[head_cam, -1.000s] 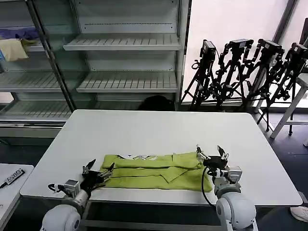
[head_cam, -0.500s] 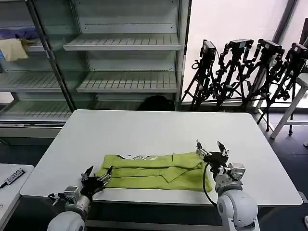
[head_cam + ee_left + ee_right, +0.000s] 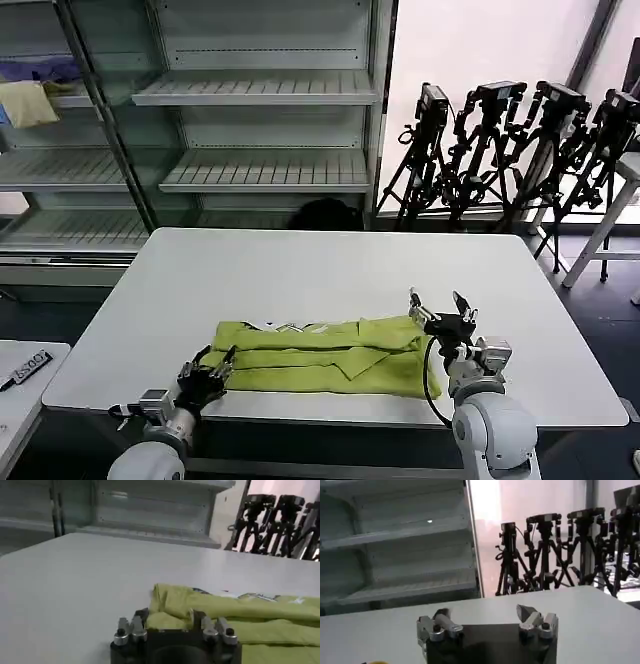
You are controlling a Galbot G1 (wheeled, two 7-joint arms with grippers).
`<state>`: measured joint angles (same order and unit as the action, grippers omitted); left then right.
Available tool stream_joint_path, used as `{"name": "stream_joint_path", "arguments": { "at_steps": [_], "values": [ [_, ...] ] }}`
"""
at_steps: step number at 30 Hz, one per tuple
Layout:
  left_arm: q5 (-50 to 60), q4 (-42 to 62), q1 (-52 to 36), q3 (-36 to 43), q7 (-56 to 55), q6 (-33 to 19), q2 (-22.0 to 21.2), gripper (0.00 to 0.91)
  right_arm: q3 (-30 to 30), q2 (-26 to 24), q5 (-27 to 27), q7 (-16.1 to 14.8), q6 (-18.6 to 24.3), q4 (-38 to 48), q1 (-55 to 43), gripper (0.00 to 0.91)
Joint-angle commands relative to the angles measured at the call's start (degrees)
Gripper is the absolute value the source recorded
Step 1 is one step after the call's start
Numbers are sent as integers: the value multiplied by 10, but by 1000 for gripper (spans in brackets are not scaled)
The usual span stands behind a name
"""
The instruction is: Fold and organize the clothes.
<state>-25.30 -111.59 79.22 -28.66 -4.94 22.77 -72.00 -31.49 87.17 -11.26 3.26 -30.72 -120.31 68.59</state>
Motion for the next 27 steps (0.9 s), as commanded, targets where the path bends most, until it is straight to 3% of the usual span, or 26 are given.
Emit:
{"name": "stream_joint_path", "arguments": {
  "at_steps": [1, 13, 18, 24, 27],
  "values": [
    [-4, 0, -1, 8, -3, 19, -5, 10, -1, 0, -1, 1, 1, -2, -2, 907],
    [42, 5, -8, 6, 0, -24, -12, 0, -2, 0, 0, 2, -1, -4, 3, 907],
    [80, -11, -5, -30, 29, -39, 2, 0, -6, -3, -1, 0, -1, -4, 4, 907],
    [101, -6, -22, -163, 98, -31, 65, 0, -10, -8, -3, -3, 1, 2, 6, 907],
    [93, 24, -39, -208, 111, -30, 134, 0, -11, -7, -3, -4, 2, 7, 7, 907]
  ]
}}
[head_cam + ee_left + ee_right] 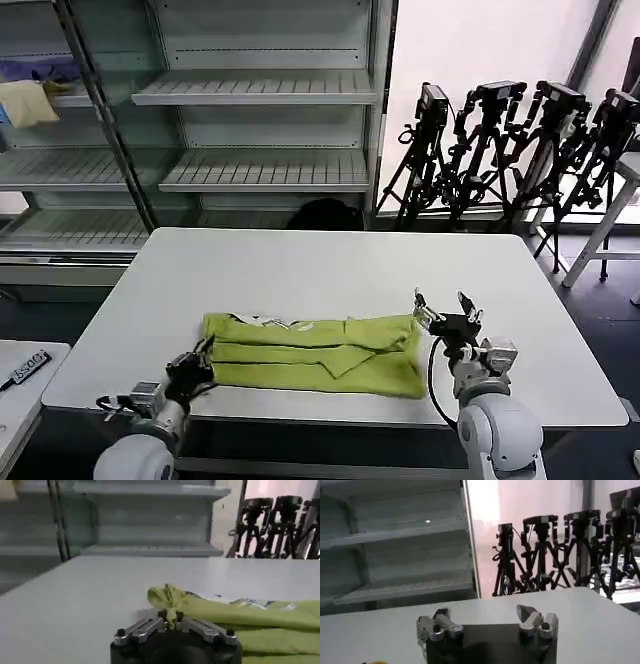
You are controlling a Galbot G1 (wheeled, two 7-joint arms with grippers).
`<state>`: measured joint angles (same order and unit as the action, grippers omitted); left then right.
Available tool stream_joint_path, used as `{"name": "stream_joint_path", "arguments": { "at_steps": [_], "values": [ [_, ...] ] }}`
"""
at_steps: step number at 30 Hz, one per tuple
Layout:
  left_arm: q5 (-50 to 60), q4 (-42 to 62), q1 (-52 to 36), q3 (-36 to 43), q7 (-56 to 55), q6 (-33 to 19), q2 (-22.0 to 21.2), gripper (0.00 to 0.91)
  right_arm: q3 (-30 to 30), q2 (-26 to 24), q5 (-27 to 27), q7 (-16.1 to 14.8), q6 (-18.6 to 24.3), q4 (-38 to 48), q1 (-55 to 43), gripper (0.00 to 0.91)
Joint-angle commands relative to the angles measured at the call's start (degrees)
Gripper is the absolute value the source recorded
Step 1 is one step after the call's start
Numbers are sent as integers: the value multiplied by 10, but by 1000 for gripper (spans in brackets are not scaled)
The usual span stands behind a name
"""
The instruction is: Fold and organize the clothes.
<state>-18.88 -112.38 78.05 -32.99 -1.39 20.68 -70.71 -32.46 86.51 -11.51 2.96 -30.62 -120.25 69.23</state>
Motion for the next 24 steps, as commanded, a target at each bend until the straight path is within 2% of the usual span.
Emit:
{"name": "stream_joint_path", "arguments": {
  "at_steps": [1, 5, 8, 12, 15, 18, 24],
  "values": [
    [20, 40, -30, -181, 76, -7, 147, 0, -1, 0, 0, -2, 2, 9, 1, 907],
    [-9, 75, -39, -233, 101, -5, 227, 0, -2, -3, 1, -3, 7, 19, 3, 907],
    [-9, 88, -46, -250, 107, -5, 267, 0, -4, -3, 1, -3, 11, 26, 6, 907],
    [-6, 72, -46, -255, 119, -1, 291, 0, -6, -3, 2, -3, 14, 31, 9, 907],
    [13, 39, -46, -223, 119, 4, 268, 0, -6, -2, 4, -3, 16, 33, 11, 907],
    [51, 10, -37, -172, 112, 0, 226, 0, -7, 0, 14, -2, 21, 40, 13, 907],
    [128, -58, -1, -35, 102, -3, 148, 0, -9, 0, 18, -3, 26, 40, 21, 907]
  ]
}}
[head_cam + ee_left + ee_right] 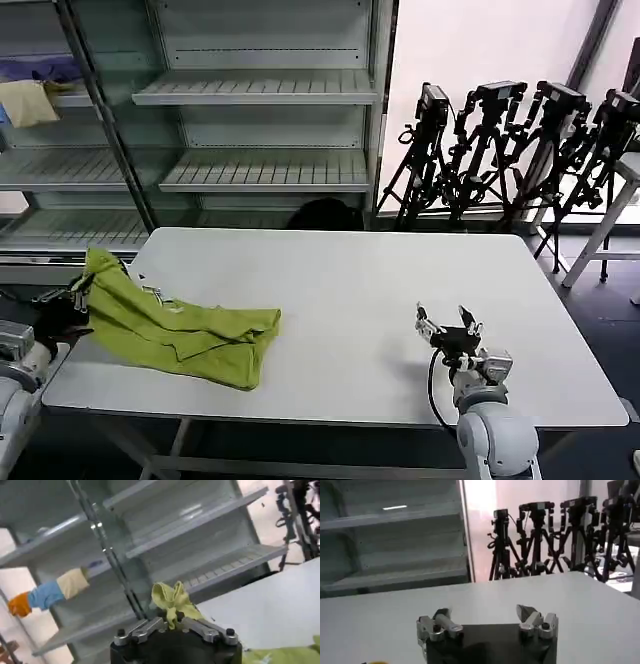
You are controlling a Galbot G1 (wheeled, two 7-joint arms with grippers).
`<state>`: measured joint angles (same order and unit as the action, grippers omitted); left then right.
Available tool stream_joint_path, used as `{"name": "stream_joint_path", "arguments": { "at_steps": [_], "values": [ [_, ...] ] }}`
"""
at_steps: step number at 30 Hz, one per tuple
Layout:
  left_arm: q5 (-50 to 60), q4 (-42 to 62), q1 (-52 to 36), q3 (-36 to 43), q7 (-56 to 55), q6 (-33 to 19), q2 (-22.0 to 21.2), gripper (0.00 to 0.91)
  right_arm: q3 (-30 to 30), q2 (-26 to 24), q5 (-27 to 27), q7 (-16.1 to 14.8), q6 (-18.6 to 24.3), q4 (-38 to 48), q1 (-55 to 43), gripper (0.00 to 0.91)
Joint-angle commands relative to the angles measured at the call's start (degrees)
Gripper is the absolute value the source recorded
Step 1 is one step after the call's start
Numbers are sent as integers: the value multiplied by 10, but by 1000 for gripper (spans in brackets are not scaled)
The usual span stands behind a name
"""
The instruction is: Fold and organize the clothes.
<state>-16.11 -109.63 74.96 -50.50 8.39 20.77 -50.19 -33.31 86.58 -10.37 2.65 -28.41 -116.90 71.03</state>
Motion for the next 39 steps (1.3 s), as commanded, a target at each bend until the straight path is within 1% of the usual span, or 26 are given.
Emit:
{"name": "stream_joint_path", "arguments": {
  "at_steps": [1, 3, 5, 6, 11, 14, 15, 18, 26, 35, 36, 37, 39],
  "values": [
    [108, -91, 30, 161, 4, -3, -67, 0, 0, 0, 8, 0, 5, 7, 4, 907],
    [123, -99, 26, 197, -4, 2, -90, 0, 1, 0, 9, -1, 5, 7, 5, 907],
    [135, -102, 19, 229, -8, 7, -104, 0, 1, 1, 11, 0, 6, 7, 5, 907],
    [137, -102, 14, 241, -9, 10, -107, 10, 2, 2, 12, 0, 6, 8, 5, 907],
    [147, -96, 2, 280, -12, 20, -120, 0, 5, 5, 16, -2, 7, 8, 6, 907],
    [147, -92, 3, 289, -12, 23, -123, 10, 5, 5, 18, -3, 8, 10, 7, 907],
    [147, -91, 3, 291, -12, 22, -124, 0, 6, 6, 19, -4, 9, 12, 7, 907],
    [146, -91, 0, 295, -14, 26, -125, 10, 8, 7, 22, -3, 10, 15, 5, 907],
    [147, -89, -6, 304, -16, 34, -134, 0, 13, 12, 27, -4, 11, 14, 6, 907],
    [159, -68, -6, 316, -22, 39, -148, 20, 11, 11, 28, -4, 13, 8, 12, 907],
    [162, -62, -8, 317, -24, 42, -154, 564, 11, 12, 27, -4, 13, 8, 13, 907],
    [168, -58, -8, 319, -27, 42, -156, 907, 11, 12, 28, -4, 14, 8, 14, 907],
    [169, -51, -9, 321, -32, 42, -162, 907, 11, 12, 28, -4, 15, 7, 15, 907]
  ]
}}
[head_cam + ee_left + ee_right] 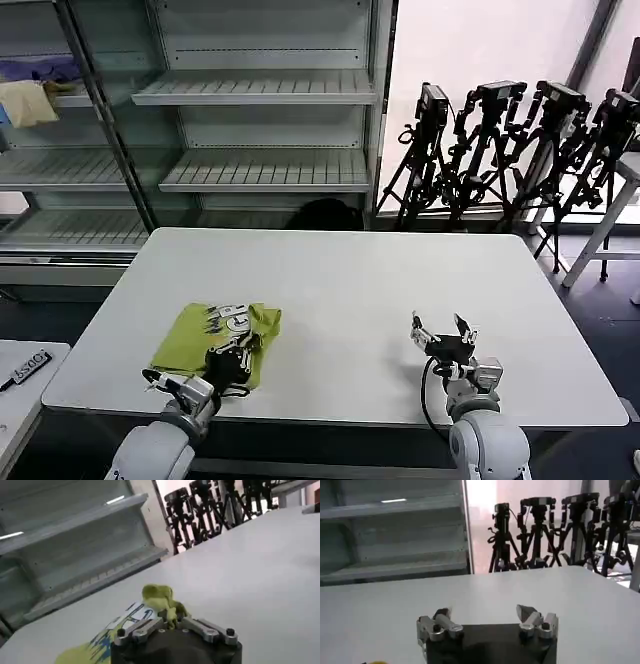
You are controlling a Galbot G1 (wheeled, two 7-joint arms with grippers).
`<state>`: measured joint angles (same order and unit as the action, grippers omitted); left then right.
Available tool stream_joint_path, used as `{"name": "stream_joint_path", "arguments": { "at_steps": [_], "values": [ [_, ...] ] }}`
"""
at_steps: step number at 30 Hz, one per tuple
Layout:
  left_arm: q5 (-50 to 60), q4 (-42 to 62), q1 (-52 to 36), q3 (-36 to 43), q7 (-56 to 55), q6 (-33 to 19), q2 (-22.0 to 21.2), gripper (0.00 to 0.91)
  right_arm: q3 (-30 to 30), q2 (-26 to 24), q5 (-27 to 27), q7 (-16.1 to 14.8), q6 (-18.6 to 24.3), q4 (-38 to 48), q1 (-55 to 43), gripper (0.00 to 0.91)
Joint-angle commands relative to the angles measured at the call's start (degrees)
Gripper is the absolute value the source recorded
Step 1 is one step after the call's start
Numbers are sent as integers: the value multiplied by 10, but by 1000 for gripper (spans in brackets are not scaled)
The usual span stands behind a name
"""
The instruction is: Fold and organize the clothes.
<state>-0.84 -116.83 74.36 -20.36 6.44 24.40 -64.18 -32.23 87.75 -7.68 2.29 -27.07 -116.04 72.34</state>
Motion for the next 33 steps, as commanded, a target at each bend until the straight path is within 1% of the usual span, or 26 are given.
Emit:
{"name": "stream_joint_path", "arguments": {
  "at_steps": [1, 20, 24, 28, 29, 30, 31, 33],
  "values": [
    [15, 24, -4, 21, -15, 6, -26, 907, 1, 1, 2, 0, 2, -2, 2, 907],
    [9, 52, -8, 56, -48, 14, -84, 907, 0, 0, 4, -1, 2, -8, 7, 907],
    [-16, 53, -10, 58, -53, 16, -91, 907, -1, 0, 5, -1, 2, -9, 7, 907],
    [-87, 48, -18, 54, -66, -11, -99, 907, -1, 0, 5, 0, 1, -8, 5, 907],
    [-111, 42, -20, 49, -71, -23, -102, 907, -1, 0, 5, 0, 1, -8, 4, 907],
    [-130, 37, -23, 43, -74, -47, -105, 907, -1, 0, 5, 0, 1, -7, 4, 907],
    [-145, 33, -24, 38, -75, -53, -106, 907, -1, 0, 6, 0, 1, -7, 4, 907],
    [-199, 6, -25, 7, -79, -66, -108, 907, 0, 0, 6, -1, 0, -7, 2, 907]
  ]
}}
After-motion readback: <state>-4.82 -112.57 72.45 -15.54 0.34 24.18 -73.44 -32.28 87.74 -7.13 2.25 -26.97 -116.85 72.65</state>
